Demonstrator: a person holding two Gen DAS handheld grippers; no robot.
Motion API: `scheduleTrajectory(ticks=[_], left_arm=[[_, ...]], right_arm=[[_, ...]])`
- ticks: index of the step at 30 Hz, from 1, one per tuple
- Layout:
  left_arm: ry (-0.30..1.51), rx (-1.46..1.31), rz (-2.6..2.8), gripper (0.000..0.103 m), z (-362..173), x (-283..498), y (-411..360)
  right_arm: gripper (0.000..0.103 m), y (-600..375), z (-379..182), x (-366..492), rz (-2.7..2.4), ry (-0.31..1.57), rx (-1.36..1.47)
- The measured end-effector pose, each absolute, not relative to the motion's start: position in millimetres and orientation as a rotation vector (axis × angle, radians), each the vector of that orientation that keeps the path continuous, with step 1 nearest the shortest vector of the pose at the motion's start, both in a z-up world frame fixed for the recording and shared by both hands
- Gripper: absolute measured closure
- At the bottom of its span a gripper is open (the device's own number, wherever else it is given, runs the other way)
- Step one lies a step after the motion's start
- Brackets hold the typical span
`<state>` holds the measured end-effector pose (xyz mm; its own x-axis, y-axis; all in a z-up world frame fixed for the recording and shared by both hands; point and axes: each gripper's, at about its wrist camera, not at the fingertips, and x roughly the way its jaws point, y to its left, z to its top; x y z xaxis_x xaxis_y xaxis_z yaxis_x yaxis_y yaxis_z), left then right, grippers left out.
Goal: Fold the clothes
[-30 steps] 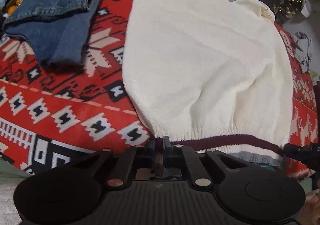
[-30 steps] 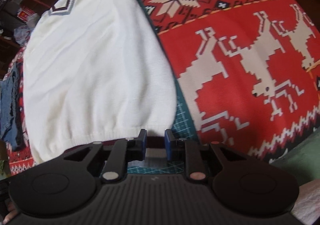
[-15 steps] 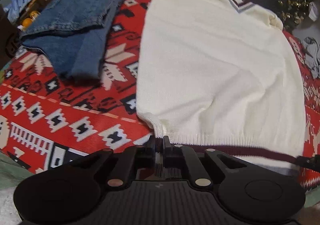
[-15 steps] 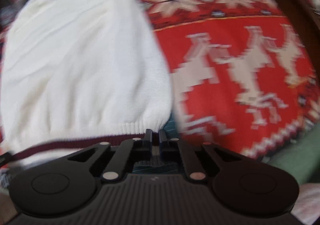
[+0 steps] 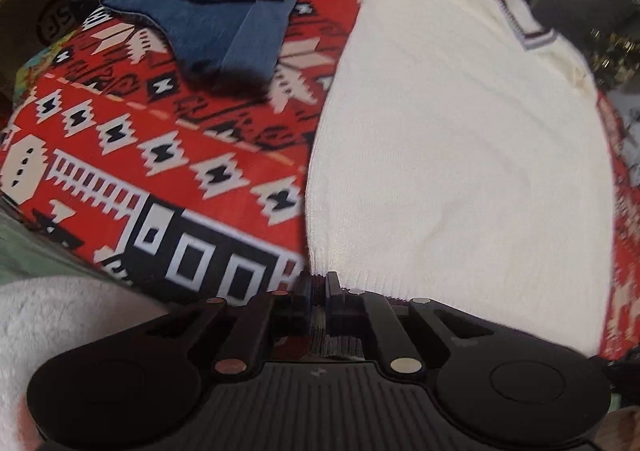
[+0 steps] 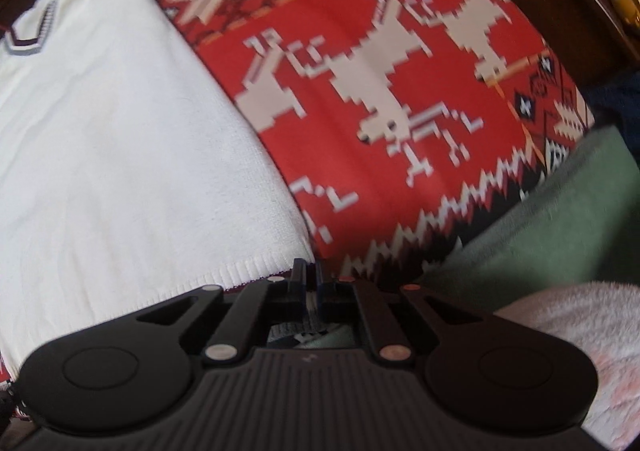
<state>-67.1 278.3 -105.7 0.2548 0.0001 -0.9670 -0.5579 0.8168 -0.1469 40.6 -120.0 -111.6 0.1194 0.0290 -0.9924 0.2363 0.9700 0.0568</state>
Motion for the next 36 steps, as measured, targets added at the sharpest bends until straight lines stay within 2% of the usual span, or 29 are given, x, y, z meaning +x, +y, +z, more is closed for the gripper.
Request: scheduleTrajectory(ticks=[3, 13, 15, 17, 19, 20, 22, 25, 31, 33, 36], left_arm=[[1.305, -0.424, 0.431, 0.096, -109, -60, 265], [1.292, -0.335, 0.431, 0.096, -105, -65, 251], [1.305, -0.342, 0.447, 0.090, -110, -63, 251], [1.287, -0.353, 0.471, 0.077, -108, -65, 254], [1.267, -0.370, 0.462, 0.073, -102, -68, 257], [1.257, -0.378, 0.455, 0.069, -99, -69, 259], [1.226, -0.404, 0.444, 0.066, -92, -72, 262], [1.162, -0.440, 0.437, 0.055, -80, -77, 269], [1.012, -0.537, 0.387, 0.043, -57, -74, 290], [0.995, -0.551, 0.376, 0.043, -58, -62, 299], [0.996, -0.562, 0.364, 0.053, -62, -39, 310]], right_arm=[[0.099, -116, -118, 43, -0.165, 1.467, 0.196], [0.099, -111, -117, 41, -0.172, 1.469, 0.183], [0.098, -111, -116, 40, -0.171, 1.467, 0.184], [0.094, -114, -113, 39, -0.163, 1.466, 0.211], [0.090, -116, -108, 37, -0.159, 1.445, 0.233], [0.084, -116, -105, 36, -0.159, 1.432, 0.238], [0.082, -116, -99, 34, -0.153, 1.406, 0.241], [0.070, -119, -89, 32, -0.113, 1.365, 0.277], [0.064, -132, -75, 49, -0.067, 1.275, 0.300], [0.063, -132, -69, 56, -0.068, 1.251, 0.296], [0.063, -131, -73, 68, -0.050, 1.235, 0.305]])
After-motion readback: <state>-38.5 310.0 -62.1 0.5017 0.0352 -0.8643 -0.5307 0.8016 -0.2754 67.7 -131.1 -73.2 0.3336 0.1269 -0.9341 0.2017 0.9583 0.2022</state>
